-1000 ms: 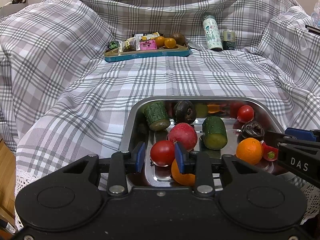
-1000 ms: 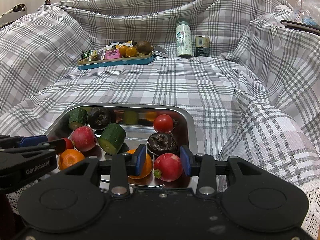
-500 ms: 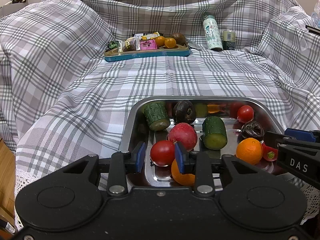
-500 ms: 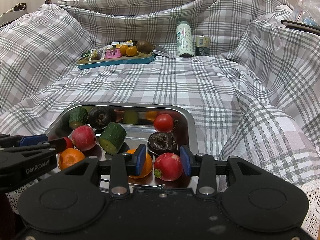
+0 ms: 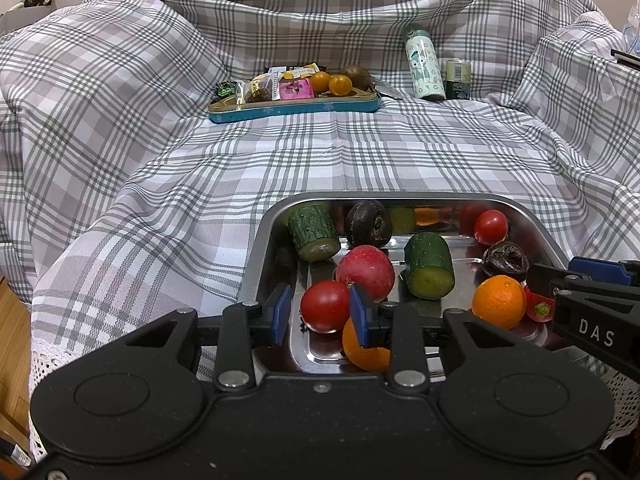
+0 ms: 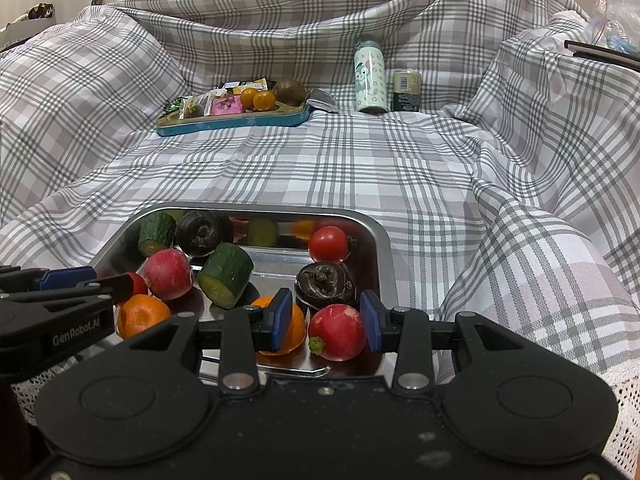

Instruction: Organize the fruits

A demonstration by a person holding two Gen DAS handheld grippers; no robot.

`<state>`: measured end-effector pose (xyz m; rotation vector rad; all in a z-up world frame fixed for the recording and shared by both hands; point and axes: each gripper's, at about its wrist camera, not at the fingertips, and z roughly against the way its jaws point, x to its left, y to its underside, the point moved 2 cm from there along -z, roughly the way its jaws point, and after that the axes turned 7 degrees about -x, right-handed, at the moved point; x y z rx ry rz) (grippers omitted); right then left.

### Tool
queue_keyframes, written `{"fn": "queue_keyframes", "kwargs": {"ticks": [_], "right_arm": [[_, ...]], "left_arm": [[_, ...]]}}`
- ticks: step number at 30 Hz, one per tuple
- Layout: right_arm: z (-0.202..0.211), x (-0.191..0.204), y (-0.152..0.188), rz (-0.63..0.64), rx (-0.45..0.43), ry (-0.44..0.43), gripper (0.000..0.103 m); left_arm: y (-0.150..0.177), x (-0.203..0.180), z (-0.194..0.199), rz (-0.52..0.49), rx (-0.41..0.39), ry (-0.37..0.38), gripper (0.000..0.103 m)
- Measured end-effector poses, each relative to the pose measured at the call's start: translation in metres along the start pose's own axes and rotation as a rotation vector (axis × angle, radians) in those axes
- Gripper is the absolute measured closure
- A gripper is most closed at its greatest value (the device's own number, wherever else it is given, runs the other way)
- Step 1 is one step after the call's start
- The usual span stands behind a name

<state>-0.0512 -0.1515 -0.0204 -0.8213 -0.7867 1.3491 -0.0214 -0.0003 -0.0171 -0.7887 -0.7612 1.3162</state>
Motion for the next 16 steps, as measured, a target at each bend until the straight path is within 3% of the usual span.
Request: {"fn": "queue_keyframes", "kwargs": {"ticks": [16], "right_arm": [[0.0001, 0.0001, -0.0002, 0.000, 0.000, 0.000, 0.063]], "left_arm": [[-0.0004, -0.0018, 0.0005, 0.002, -0.001, 0.001, 0.062]]}}
